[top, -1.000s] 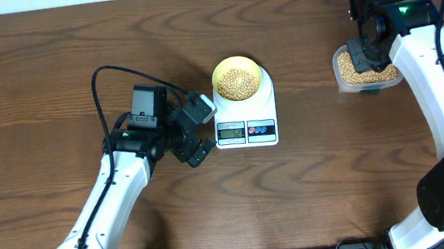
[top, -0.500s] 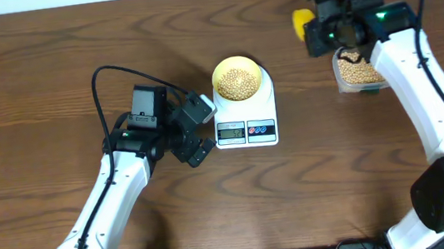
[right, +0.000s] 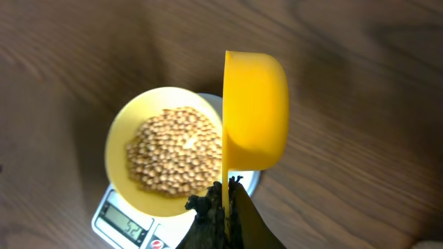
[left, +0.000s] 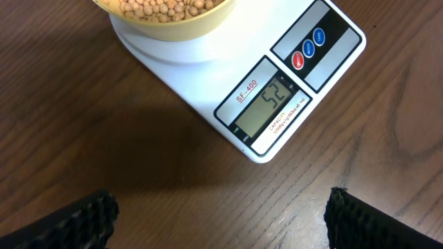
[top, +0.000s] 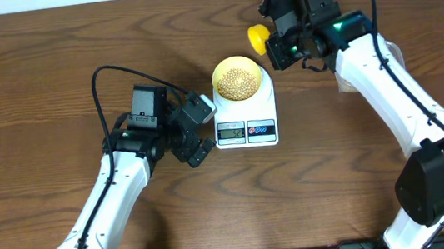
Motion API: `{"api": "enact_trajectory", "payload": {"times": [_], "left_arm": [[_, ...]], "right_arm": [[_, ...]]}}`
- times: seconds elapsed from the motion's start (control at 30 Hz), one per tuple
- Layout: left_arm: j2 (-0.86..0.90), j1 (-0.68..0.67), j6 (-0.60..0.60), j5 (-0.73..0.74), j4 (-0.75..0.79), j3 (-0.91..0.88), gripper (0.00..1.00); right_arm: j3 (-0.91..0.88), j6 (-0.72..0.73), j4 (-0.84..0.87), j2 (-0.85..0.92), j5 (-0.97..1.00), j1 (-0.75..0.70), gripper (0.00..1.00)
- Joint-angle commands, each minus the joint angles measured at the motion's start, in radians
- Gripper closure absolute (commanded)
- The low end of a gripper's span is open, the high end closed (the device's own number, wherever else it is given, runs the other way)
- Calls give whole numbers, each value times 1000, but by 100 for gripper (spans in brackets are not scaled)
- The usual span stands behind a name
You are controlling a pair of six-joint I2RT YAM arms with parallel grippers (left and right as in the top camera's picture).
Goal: Scoop item into bowl and weigh 50g on scale
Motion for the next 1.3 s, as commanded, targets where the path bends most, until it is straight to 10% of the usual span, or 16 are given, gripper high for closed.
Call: {"api": "enact_trajectory", "payload": {"times": [0.0, 1.27], "left_arm": [[-13, 5, 14, 13, 0, 1, 2], [-13, 5, 14, 13, 0, 1, 2]], "right_arm": [[-2, -51, 0, -3, -25, 35, 99], [-32, -132, -7, 66, -30, 111, 99]]}}
